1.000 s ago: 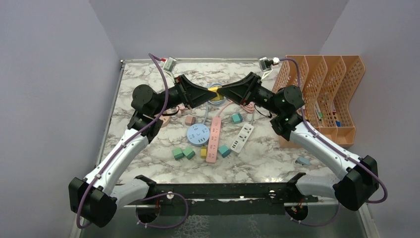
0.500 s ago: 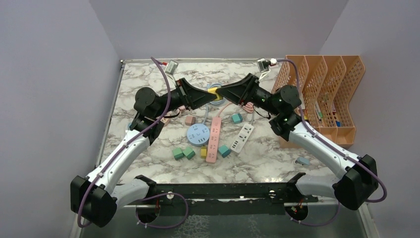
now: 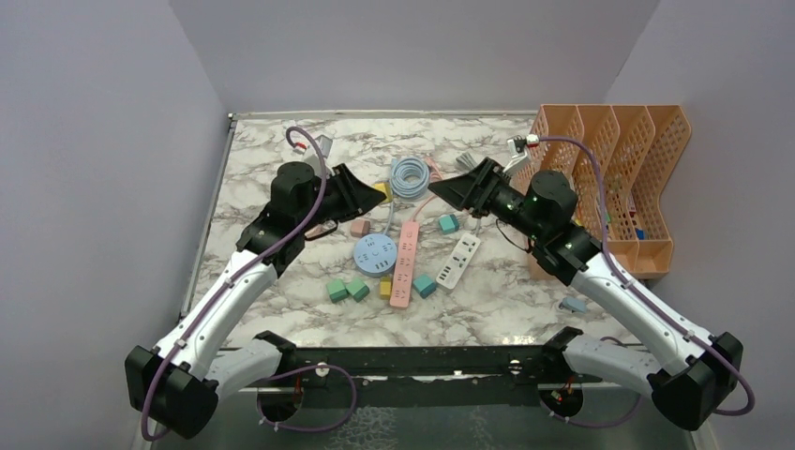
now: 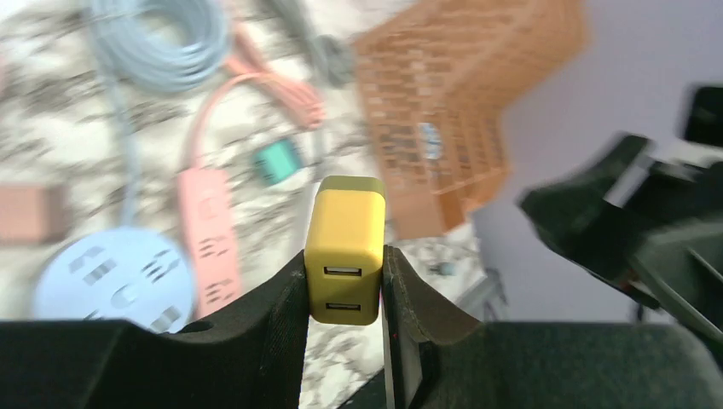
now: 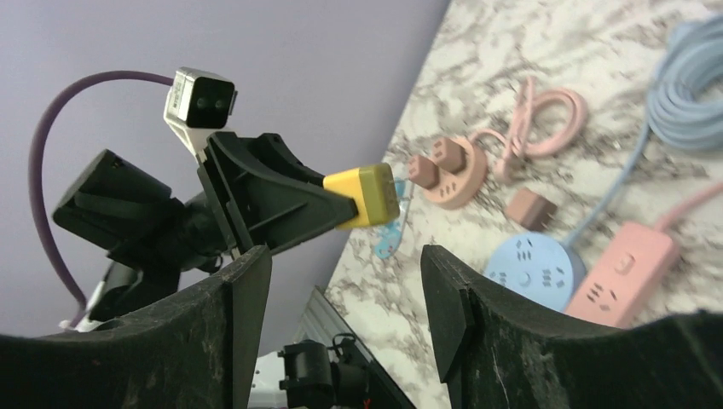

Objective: Insert the plug

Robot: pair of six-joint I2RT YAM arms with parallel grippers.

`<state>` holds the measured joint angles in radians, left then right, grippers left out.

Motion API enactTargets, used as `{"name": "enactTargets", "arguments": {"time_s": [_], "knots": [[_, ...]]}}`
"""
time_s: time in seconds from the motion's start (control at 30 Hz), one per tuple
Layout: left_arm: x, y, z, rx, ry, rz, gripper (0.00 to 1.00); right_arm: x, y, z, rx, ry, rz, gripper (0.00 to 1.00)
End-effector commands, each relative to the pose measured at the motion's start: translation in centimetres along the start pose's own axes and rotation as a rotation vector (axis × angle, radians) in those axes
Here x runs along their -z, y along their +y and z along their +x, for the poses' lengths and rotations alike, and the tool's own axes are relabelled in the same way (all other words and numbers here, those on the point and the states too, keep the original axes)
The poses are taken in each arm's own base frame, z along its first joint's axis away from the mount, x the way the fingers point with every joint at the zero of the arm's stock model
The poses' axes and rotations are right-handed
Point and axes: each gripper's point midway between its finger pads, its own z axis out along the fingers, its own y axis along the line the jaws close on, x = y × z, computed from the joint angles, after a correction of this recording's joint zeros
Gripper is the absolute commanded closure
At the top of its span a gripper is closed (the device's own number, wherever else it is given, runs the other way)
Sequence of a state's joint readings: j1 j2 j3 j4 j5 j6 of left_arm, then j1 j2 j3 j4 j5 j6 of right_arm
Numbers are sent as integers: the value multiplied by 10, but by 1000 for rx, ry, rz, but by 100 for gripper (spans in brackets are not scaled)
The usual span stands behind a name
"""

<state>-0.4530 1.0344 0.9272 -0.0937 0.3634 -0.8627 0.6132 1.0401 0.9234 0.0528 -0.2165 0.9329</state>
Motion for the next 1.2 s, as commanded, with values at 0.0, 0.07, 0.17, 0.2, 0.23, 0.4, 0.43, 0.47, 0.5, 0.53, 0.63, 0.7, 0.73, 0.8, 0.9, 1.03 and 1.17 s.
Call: {"name": "enactTargets", "arguments": {"time_s": [0.0,0.07,0.17,0.2,0.23,0.4,0.43,0.47,0.5,0.53,0.63,0.7,0.73,0.8,0.9,1.03,1.17], "knots": [[30,97,24,-8,52,-489,100,17,-47,25,-62,53,200,37],[37,119,38,35,88,-594,100,22,-57,33,-80,73,248,38],[41,145,60,65,153,-690,100,29,-75,43,-91,102,327,40],[41,152,67,72,173,-709,100,32,-82,48,-95,115,358,40],[41,156,71,77,187,-721,100,35,-88,51,-97,124,381,41],[37,169,82,95,230,-788,100,41,-114,65,-54,169,469,42],[37,173,84,99,237,-811,100,42,-120,68,-37,180,488,42],[37,174,84,101,238,-829,100,42,-125,69,-20,191,511,42],[36,174,86,109,245,-846,100,43,-132,71,-7,203,542,43],[36,173,86,117,256,-857,100,44,-137,71,6,214,574,44],[36,170,82,102,272,-904,100,50,-149,69,54,237,652,45],[35,169,84,100,283,-915,100,56,-156,67,86,233,686,45],[34,169,86,106,289,-918,100,58,-157,66,105,237,692,45],[29,169,92,110,310,-921,100,62,-158,65,133,235,693,45],[20,168,97,97,333,-928,100,66,-159,65,148,230,681,45],[11,166,98,49,318,-961,100,65,-162,72,137,237,670,45],[9,171,103,27,317,-998,100,62,-166,78,129,239,659,45]]}}
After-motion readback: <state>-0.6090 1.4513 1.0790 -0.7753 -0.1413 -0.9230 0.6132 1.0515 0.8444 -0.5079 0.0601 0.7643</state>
